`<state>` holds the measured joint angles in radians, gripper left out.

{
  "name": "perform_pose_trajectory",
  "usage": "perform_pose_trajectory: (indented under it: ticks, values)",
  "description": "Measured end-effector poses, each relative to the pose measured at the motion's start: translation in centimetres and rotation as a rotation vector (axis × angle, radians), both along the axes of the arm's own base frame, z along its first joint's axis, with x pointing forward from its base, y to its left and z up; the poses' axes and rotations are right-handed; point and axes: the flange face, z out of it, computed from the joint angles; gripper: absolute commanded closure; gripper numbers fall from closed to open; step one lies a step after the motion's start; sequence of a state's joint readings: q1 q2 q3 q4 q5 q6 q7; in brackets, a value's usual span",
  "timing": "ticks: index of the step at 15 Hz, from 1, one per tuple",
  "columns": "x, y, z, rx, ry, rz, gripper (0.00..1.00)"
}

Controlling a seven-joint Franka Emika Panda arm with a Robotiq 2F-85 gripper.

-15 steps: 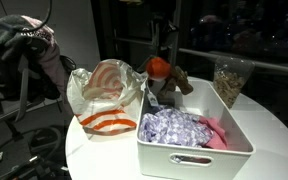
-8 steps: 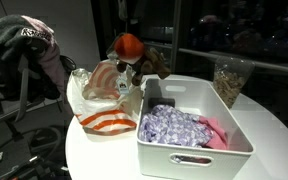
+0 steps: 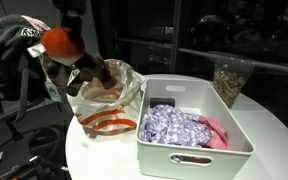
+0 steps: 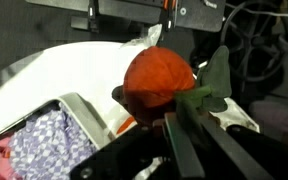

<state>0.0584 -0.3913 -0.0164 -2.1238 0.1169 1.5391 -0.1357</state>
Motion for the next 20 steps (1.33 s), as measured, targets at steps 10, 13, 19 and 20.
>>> perform_pose_trajectory:
  ticks: [10,13,19,20]
  values:
    - [4.5,8.6,-8.5,-0.028,0.244,0.236,0.96]
    - [6.3,11.6,-9.7,-0.037,0.238,0.291,0.96]
    - [9.6,15.9,-8.7,-0.034,-0.005,0.351,0.96]
    - [10.2,16.3,-8.6,-0.029,-0.053,0.354,0.96]
